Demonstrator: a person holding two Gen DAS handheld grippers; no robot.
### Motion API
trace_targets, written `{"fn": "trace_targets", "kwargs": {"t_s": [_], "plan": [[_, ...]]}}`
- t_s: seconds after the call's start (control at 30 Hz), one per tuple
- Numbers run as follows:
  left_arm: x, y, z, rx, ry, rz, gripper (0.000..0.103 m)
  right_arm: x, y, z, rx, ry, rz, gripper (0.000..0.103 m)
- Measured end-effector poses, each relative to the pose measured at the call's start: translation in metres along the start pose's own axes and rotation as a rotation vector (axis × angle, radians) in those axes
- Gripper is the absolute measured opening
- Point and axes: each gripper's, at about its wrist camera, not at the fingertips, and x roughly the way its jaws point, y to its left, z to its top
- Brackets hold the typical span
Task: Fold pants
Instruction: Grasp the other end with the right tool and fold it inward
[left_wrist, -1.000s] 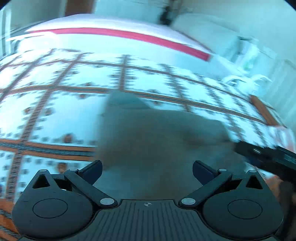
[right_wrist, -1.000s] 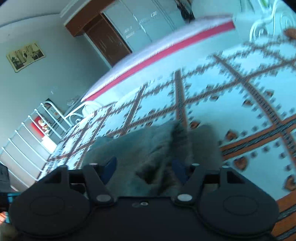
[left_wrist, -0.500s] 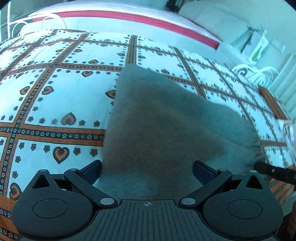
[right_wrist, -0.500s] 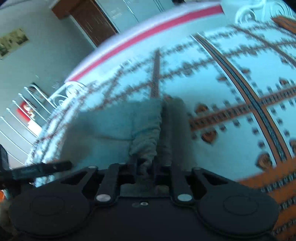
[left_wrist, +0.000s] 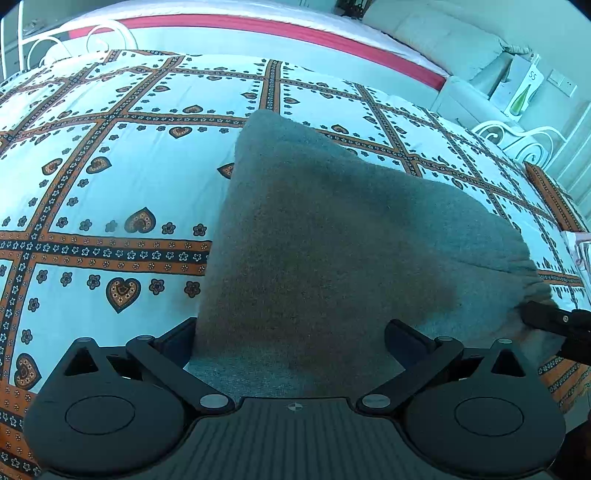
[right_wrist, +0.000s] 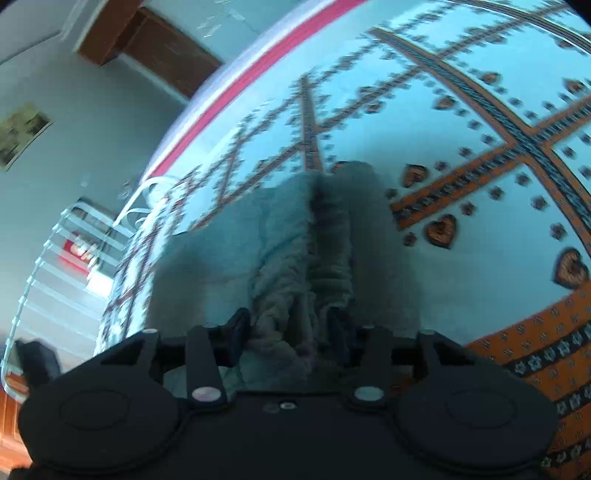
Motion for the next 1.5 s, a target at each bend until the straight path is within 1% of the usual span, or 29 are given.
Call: {"fn": "trace_targets", "kwargs": {"t_s": [0.03,0.1,0.17,0.2,0.23,0.27,0.3,0.4,0.47,0.53,0.67,0.73,0.77,0.83,0.87,0.93,0.97,1.0,1.03,1.1,1.17,1.23,1.27,1.33,1.37,1.4,1.43,1.47,1.5], "plan": [[0.001,0.0,0.0,0.001,0.0,0.001,0.103,0.002,0.0,0.001,-0.003,0.008,-0.007,0.035],[0.001,-0.002,0.0,0.0,0.001,0.0,0.103,0.01,-0.007,0.003,0.021,0.02,-0.05,0.049],[0.001,-0.001,-0.001,0.0,-0.002,-0.002,0.103,0.012,-0.01,0.001,0.039,0.003,-0.053,0.052],[0.001,-0.001,-0.001,-0.002,-0.002,-0.003,0.103,0.014,-0.008,0.0,0.035,0.003,-0.053,0.047],[0.001,0.0,-0.001,-0.002,-0.002,-0.002,0.103,0.016,-0.006,0.0,0.03,0.014,-0.037,0.038],[0.001,0.001,-0.002,-0.001,-0.003,-0.004,0.103,0.015,-0.005,-0.001,0.032,0.008,-0.014,0.025],[0.001,0.001,-0.002,-0.003,-0.005,-0.006,0.103,0.011,-0.001,0.0,0.02,-0.008,0.003,0.02],[0.001,0.002,-0.001,-0.018,-0.011,-0.008,0.103,0.003,0.01,0.003,-0.02,-0.039,0.018,0.017],[-0.001,0.003,0.0,-0.031,-0.02,-0.012,0.103,-0.002,0.022,0.005,-0.06,-0.084,0.025,0.016],[-0.006,0.004,0.002,-0.043,-0.048,-0.015,0.103,-0.01,0.037,0.01,-0.12,-0.129,0.038,0.016],[-0.019,0.005,0.007,-0.057,-0.127,-0.021,0.103,-0.03,0.053,0.025,-0.173,-0.214,0.06,0.015],[-0.019,0.005,0.009,-0.054,-0.136,-0.021,0.103,-0.04,0.05,0.032,-0.185,-0.256,0.055,0.015],[-0.018,0.006,0.01,-0.057,-0.126,-0.025,0.103,-0.042,0.045,0.034,-0.17,-0.257,0.042,0.015],[-0.012,0.005,0.01,-0.061,-0.099,-0.029,0.103,-0.037,0.022,0.034,-0.101,-0.215,-0.009,0.016],[-0.009,0.004,0.009,-0.058,-0.083,-0.031,0.103,-0.029,0.01,0.032,-0.066,-0.178,-0.038,0.017],[-0.002,0.001,0.008,-0.039,-0.039,-0.033,0.103,-0.011,-0.014,0.022,-0.003,-0.083,-0.127,0.026],[0.002,-0.001,0.007,-0.03,-0.015,-0.031,0.103,-0.006,-0.024,0.017,0.02,-0.068,-0.166,0.038],[0.006,-0.002,0.005,-0.025,0.008,-0.03,0.103,-0.008,-0.03,0.013,0.042,-0.088,-0.168,0.046],[0.008,-0.002,0.004,-0.027,0.025,-0.033,0.103,-0.011,-0.032,0.014,0.057,-0.1,-0.179,0.057],[0.009,-0.001,0.003,-0.045,0.03,-0.041,0.103,-0.017,-0.023,0.016,0.015,-0.124,-0.199,0.056],[0.003,-0.001,0.004,-0.048,0.01,-0.027,0.103,-0.028,-0.008,0.017,-0.077,-0.19,-0.25,0.054],[-0.005,-0.002,0.004,-0.041,-0.024,-0.023,0.103,-0.039,0.006,0.017,-0.161,-0.262,-0.28,0.053],[-0.008,-0.003,0.005,-0.037,-0.034,-0.029,0.103,-0.043,0.015,0.017,-0.204,-0.291,-0.282,0.053],[-0.012,-0.006,0.005,-0.022,-0.042,-0.043,0.103,-0.044,0.032,0.021,-0.283,-0.316,-0.232,0.053],[-0.011,-0.009,0.005,-0.012,-0.039,-0.051,0.103,-0.041,0.041,0.024,-0.308,-0.307,-0.201,0.05],[-0.009,-0.011,0.004,-0.003,-0.029,-0.053,0.103,-0.033,0.048,0.026,-0.323,-0.279,-0.174,0.035],[-0.005,-0.013,0.004,0.012,-0.012,-0.045,0.103,-0.023,0.054,0.03,-0.331,-0.238,-0.139,0.024],[-0.001,-0.015,0.002,0.035,0.009,-0.026,0.103,-0.01,0.06,0.034,-0.333,-0.196,-0.117,0.009],[0.004,-0.017,0.0,0.059,0.041,-0.009,0.103,0.002,0.068,0.037,-0.344,-0.159,-0.106,0.006]]}}
